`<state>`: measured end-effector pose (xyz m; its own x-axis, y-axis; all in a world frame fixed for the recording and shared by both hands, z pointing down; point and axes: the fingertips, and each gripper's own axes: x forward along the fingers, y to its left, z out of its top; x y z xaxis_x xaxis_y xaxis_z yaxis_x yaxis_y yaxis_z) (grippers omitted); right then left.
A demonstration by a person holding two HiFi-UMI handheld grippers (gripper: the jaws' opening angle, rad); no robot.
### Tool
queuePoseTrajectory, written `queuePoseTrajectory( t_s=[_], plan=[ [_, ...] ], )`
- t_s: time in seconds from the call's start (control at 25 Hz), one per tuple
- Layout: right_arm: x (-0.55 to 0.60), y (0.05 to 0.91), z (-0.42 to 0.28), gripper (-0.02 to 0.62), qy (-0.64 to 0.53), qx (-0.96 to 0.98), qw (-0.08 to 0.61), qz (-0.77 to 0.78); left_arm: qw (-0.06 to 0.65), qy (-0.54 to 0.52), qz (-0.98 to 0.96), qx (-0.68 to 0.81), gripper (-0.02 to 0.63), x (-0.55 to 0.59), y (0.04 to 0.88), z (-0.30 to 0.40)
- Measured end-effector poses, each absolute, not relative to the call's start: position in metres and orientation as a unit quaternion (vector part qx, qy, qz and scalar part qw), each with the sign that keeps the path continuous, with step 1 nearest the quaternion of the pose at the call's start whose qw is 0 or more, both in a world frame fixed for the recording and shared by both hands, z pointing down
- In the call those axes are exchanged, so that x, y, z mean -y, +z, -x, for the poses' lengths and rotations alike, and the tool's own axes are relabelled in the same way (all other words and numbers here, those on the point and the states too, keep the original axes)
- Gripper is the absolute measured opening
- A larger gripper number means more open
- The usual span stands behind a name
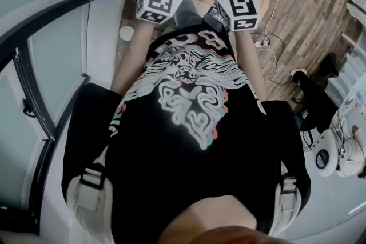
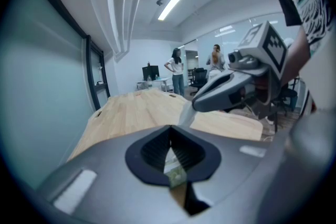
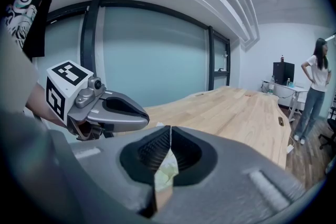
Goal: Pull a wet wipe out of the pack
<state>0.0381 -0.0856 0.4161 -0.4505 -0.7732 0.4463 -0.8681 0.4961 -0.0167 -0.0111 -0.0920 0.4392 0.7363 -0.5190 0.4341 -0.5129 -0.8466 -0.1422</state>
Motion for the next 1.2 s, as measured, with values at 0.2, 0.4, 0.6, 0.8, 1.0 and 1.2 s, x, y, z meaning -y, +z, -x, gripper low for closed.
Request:
queuePoseTrajectory(
  t_s=[0.2, 0.4, 0.6, 0.8, 1.0, 1.2],
  plan=[
    [0.084, 0.412, -0.042, 0.005, 0.12, 0.84, 0.191, -0.493, 0.007, -0.236, 0.93, -0.281, -0.012, 0.091, 0.44, 0.012],
    [0.085, 0.409, -0.045, 0.005, 0.118, 0.839, 0.188, -0.497, 0.01, -0.236, 0.931, -0.279, -0.012, 0.092, 0.437, 0.01],
    [0.083, 0.409, -0.05, 0.005, 0.119, 0.835, 0.187, -0.503, 0.009, -0.236, 0.93, -0.281, -0.012, 0.093, 0.436, 0.01],
    [0.08, 0.407, -0.057, 0.005, 0.119, 0.83, 0.183, -0.513, 0.019, -0.228, 0.934, -0.275, -0.012, 0.092, 0.43, 0.004],
    [0.077, 0.406, -0.069, 0.005, 0.122, 0.823, 0.177, -0.526, 0.021, -0.23, 0.935, -0.268, -0.012, 0.089, 0.432, -0.003],
    [0.067, 0.405, -0.084, 0.005, 0.128, 0.812, 0.172, -0.543, 0.012, -0.223, 0.942, -0.25, -0.012, 0.082, 0.433, -0.014]
  ],
)
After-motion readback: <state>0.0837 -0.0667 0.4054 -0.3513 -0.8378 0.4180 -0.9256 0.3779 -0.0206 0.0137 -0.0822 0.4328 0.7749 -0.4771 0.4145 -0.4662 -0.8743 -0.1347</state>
